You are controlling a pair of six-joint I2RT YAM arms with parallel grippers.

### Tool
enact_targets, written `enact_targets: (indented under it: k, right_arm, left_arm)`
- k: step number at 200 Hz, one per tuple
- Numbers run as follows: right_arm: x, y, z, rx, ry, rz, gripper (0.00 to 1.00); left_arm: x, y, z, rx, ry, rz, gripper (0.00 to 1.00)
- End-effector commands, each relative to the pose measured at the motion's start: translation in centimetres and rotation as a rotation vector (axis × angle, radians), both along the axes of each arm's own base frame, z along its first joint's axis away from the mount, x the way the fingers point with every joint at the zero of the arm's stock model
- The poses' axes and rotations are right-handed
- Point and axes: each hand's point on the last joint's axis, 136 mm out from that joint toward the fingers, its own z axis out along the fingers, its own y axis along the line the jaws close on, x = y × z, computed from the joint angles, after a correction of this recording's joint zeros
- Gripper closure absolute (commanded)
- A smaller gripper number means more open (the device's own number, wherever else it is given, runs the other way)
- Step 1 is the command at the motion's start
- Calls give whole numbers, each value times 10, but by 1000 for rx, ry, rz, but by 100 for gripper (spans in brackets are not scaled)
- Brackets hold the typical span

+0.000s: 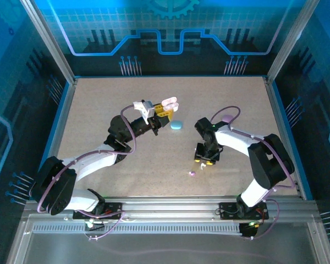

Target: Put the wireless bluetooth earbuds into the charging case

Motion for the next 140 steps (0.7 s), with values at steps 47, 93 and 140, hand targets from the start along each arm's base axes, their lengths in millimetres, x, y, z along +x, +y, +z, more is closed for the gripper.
enact_targets:
  k: [47, 93, 140]
  right_arm:
    - [-5, -4, -2, -89, 26, -20, 53]
    - [-7, -1, -11, -78, 39, -28, 56]
    - [-10, -2, -16, -86, 49, -33, 61]
  left_arm:
    - [-5, 1, 7, 2, -43, 3, 81]
    - [-5, 1, 8, 1, -42, 3, 81]
    - [-5, 1, 7, 3, -38, 4, 80]
